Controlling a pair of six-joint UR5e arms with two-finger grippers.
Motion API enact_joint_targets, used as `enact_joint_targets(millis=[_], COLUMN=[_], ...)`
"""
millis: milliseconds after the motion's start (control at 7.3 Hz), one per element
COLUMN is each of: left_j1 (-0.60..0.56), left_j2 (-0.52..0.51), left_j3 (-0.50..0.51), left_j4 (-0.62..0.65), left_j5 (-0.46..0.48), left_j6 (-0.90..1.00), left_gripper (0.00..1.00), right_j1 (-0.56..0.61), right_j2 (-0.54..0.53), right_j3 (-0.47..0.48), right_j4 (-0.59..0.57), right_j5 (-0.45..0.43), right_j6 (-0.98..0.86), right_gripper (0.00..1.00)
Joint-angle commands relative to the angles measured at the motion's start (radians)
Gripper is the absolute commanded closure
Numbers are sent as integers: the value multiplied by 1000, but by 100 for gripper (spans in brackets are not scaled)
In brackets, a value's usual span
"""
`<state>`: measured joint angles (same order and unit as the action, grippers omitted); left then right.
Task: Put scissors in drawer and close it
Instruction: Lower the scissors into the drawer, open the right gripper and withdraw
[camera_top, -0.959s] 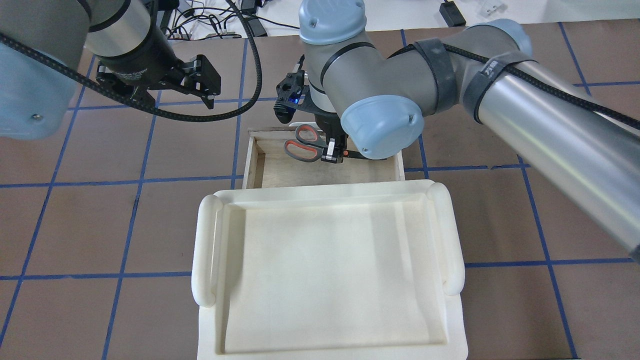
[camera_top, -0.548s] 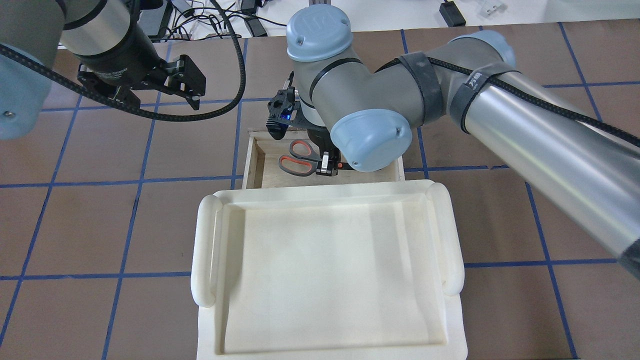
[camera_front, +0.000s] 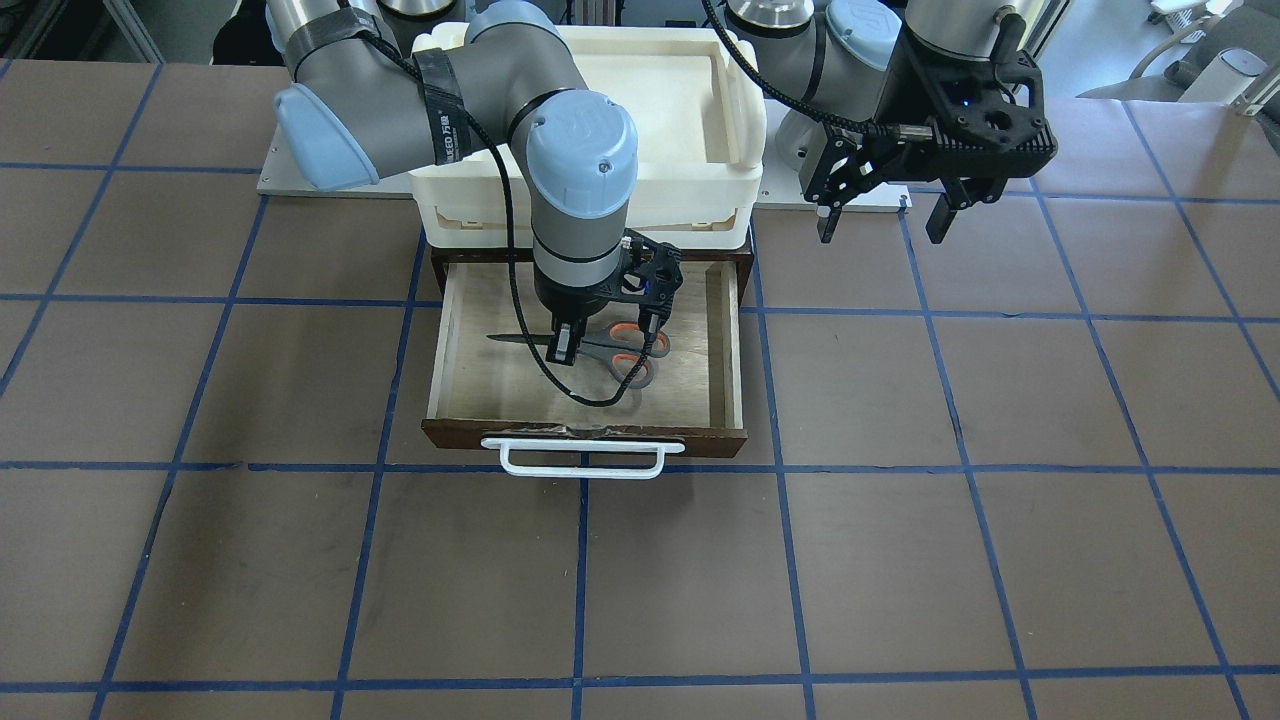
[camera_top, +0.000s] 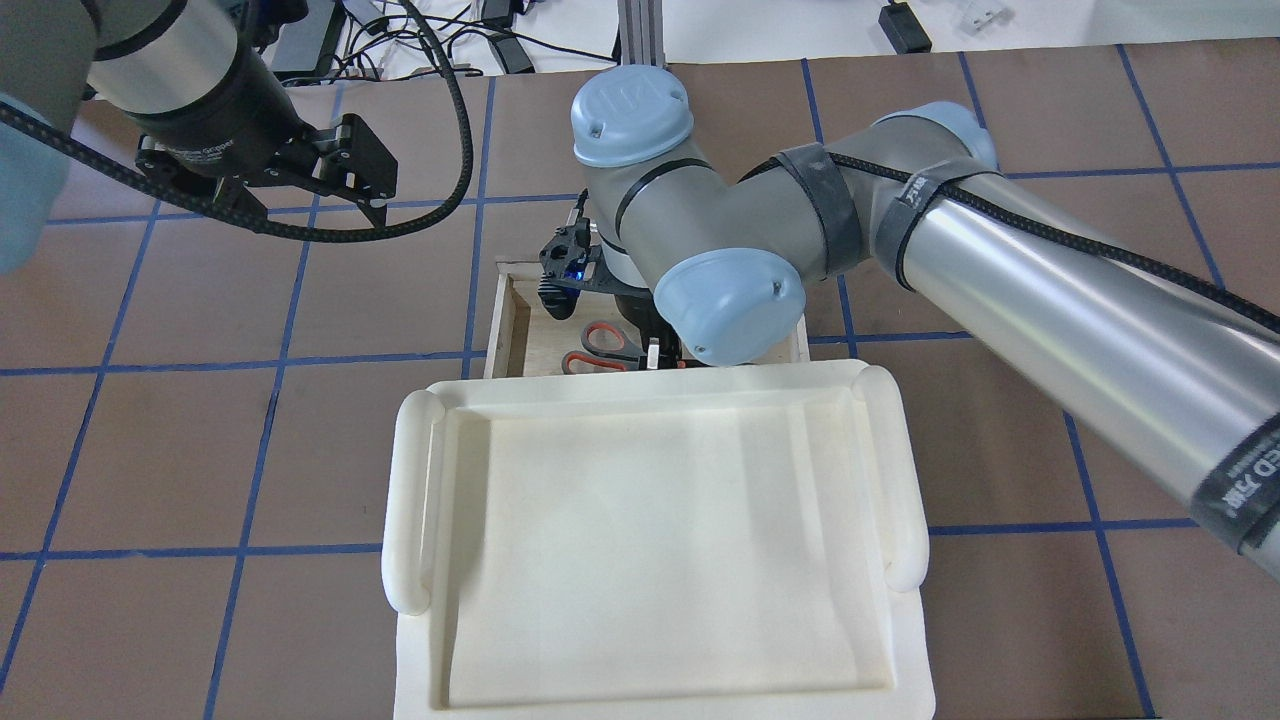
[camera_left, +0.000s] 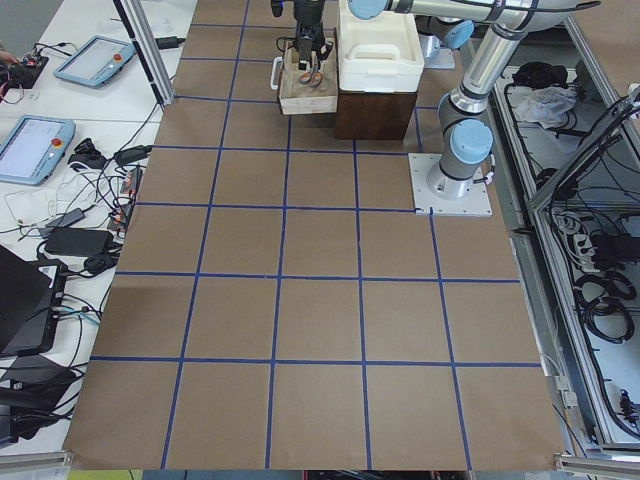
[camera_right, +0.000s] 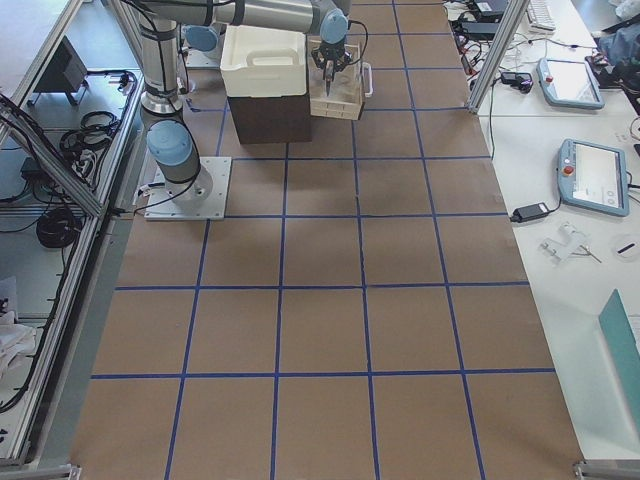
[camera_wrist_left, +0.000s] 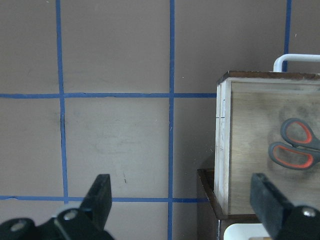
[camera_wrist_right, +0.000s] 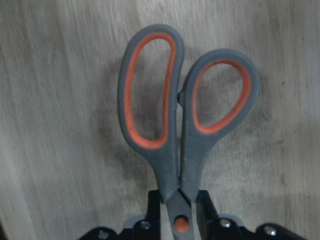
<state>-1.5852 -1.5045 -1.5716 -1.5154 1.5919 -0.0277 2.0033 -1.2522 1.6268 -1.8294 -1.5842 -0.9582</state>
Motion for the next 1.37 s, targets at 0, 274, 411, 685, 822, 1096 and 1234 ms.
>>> enact_joint_targets(millis=[0,274,411,685,822,1096,1234], left_j1=[1,1,1,4,2,-4,-13], left_j2=[-3,-5,-6,-43,-86,-141,-164], left_j3=[2,2,2,60,111,177,192], left_j4=[-5,-6,-6,-12,-18,-28,-28], left_j5=[-3,-3,-3,-3,-3,-7,-16], left_j6=[0,0,0,0,0,-1,-1], left_gripper=[0,0,0,0,0,0,0], right_j1=[-1,-6,-12,-40,-85,-219,-291], right_j2=[-4,-9,-27,-84,-116,-188,-208], right_j3=[-2,-11,-18,-48,-71,-82,-82], right_j4=[-13,-14,-14,-19,-15,21,51], right_j5=[3,23,20,1,1,0,4], right_j6=[6,7,13,135,291,484,577], right_gripper=[34,1,1,0,0,0,0])
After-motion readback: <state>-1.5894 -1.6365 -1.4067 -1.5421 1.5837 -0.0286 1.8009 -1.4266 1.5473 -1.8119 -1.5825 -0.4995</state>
